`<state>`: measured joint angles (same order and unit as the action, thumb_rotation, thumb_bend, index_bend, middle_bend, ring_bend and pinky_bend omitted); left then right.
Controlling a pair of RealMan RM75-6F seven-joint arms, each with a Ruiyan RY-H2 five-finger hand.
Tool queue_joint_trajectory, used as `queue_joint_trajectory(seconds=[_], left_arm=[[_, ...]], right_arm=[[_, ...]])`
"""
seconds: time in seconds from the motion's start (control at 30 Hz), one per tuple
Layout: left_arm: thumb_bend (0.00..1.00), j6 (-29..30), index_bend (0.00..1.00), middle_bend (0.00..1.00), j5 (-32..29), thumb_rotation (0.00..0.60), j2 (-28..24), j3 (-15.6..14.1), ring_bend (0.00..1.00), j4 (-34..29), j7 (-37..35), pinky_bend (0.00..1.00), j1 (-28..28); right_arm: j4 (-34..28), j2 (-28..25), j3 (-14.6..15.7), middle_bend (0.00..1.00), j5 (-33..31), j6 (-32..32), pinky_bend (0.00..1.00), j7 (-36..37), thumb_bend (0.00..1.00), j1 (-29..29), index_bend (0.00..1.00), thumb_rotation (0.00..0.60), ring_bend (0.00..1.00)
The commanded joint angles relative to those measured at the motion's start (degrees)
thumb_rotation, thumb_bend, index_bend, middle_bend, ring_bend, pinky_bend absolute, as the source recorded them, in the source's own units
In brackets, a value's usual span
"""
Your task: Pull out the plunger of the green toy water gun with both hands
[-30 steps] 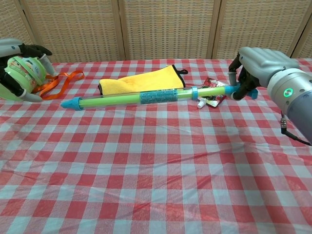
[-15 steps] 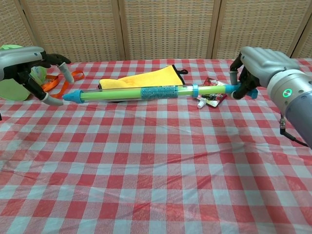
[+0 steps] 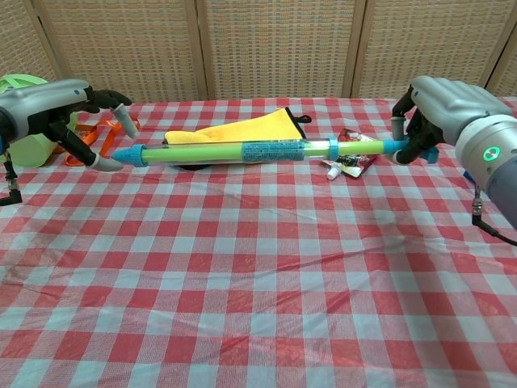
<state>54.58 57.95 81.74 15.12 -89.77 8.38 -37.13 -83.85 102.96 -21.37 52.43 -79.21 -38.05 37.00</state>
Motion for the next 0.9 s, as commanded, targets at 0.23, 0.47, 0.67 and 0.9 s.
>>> queue_joint_trajectory(seconds=[0.23,0.47,0.67,0.9], left_arm=[[0.21,1.0,0.38,0.0,1.3,0.6,0.8,0.3,0.0,-0.7,-1.0,0.0,-1.0],[0.2,0.3,0.39,0.0,0.2,0.6,1.8,0.0,0.0,-0.8,-0.7,0.0,-2.0],[0.2,0.7,0.4,0.0,-0.7,0.6,2.8,-0.1,0.0,-0.7,0.2,0.0,-2.7],[0.22,1.4,0.44,0.0,-1.5,0.6,3.7,-0.2,0.0,-0.7,1.0,0.0,-3.1]], right_arm=[[-1.3,-0.6,0.2,1.0,0.1,-0.2,0.98,0.4,0.51,-0.6,0.77,0.6,1.0],[-2.5,-1.1,0.3,1.0,-0.1,-0.4,0.98,0.2,0.51,-0.9,0.77,0.6,1.0],[-3.2,-1.4,0.4,1.0,-0.2,-0.5,0.98,0.2,0.51,-1.1,0.77,0.6,1.0],[-3.6,-1.6,0.7,1.0,-0.4,-0.4,0.98,0.2,0.51,-1.3,0.77,0.6,1.0]])
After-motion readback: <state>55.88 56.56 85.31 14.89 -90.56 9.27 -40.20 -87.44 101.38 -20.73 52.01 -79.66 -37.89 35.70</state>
